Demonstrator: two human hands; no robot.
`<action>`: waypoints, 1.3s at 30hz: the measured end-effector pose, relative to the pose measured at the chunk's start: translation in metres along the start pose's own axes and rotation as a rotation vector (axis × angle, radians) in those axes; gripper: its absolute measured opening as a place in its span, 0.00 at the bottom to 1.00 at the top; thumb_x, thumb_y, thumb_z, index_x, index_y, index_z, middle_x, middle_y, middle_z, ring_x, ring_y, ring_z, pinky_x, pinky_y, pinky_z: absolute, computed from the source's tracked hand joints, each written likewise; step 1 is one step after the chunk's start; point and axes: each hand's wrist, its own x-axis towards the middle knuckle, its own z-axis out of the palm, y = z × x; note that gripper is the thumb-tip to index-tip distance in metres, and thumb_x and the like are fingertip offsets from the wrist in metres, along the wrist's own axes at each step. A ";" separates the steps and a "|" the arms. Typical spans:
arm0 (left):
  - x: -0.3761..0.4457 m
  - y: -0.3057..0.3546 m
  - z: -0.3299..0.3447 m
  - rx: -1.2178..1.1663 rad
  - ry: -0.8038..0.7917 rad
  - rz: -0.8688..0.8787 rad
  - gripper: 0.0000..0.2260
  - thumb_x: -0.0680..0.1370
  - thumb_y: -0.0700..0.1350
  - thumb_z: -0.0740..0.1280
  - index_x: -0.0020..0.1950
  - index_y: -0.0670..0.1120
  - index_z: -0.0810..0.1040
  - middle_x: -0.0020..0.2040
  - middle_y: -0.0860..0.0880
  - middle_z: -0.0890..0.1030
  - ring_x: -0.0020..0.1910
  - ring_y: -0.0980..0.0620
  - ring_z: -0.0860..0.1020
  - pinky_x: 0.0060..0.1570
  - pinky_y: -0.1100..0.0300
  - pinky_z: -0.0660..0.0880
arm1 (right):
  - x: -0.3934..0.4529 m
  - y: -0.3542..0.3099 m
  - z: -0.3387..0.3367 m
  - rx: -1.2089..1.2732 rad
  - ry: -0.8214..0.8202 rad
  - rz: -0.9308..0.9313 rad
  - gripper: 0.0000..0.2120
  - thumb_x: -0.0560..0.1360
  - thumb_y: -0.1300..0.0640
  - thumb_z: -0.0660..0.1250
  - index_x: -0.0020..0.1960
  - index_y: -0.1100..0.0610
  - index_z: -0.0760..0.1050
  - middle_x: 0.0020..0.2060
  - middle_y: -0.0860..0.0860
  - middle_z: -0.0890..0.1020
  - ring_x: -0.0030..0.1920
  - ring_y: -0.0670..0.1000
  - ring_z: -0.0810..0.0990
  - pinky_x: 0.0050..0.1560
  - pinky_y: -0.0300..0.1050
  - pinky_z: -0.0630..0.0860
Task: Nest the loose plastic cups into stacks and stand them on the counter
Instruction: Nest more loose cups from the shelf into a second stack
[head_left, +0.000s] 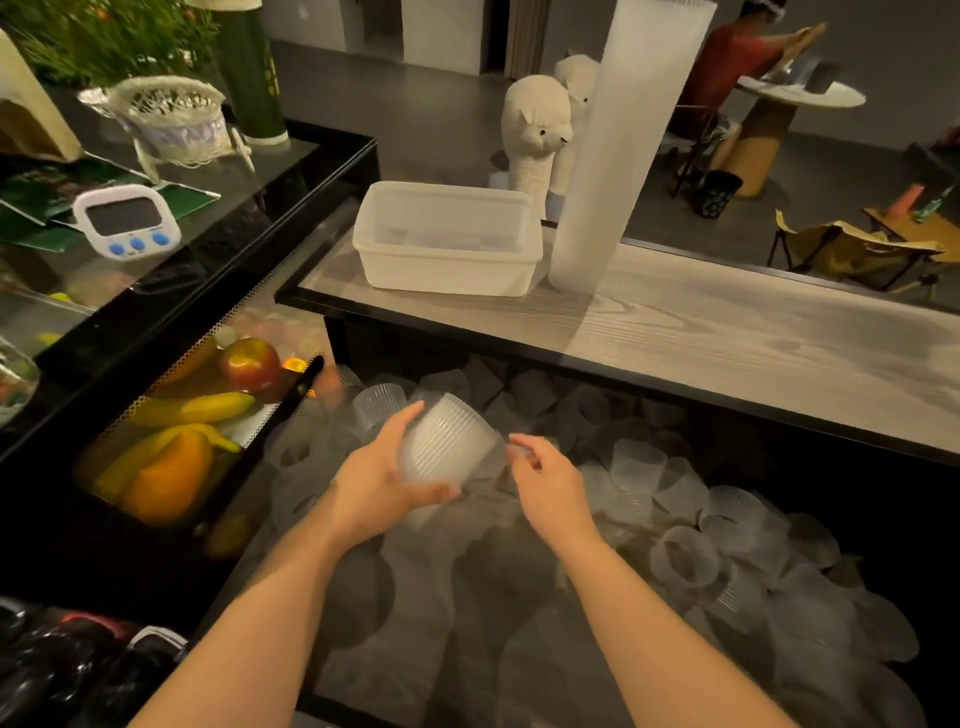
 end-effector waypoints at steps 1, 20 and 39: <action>0.001 -0.002 -0.005 -0.007 0.016 -0.026 0.47 0.70 0.57 0.78 0.80 0.61 0.52 0.76 0.51 0.66 0.69 0.47 0.69 0.60 0.53 0.71 | 0.003 0.006 0.011 -0.064 -0.034 0.033 0.15 0.80 0.51 0.63 0.66 0.49 0.75 0.54 0.50 0.82 0.56 0.50 0.79 0.60 0.44 0.75; -0.022 -0.066 -0.053 -0.051 0.109 -0.168 0.46 0.69 0.57 0.79 0.79 0.62 0.54 0.69 0.54 0.67 0.61 0.52 0.69 0.55 0.54 0.74 | 0.067 0.007 0.074 -0.654 0.030 0.110 0.29 0.79 0.46 0.62 0.77 0.48 0.57 0.71 0.57 0.63 0.59 0.59 0.77 0.45 0.49 0.71; -0.002 -0.035 -0.038 -0.031 -0.196 -0.004 0.46 0.68 0.59 0.79 0.75 0.71 0.51 0.68 0.59 0.62 0.63 0.54 0.68 0.56 0.58 0.74 | 0.015 -0.066 -0.010 0.524 -0.028 -0.043 0.13 0.79 0.55 0.66 0.63 0.47 0.77 0.27 0.44 0.77 0.29 0.47 0.70 0.40 0.44 0.76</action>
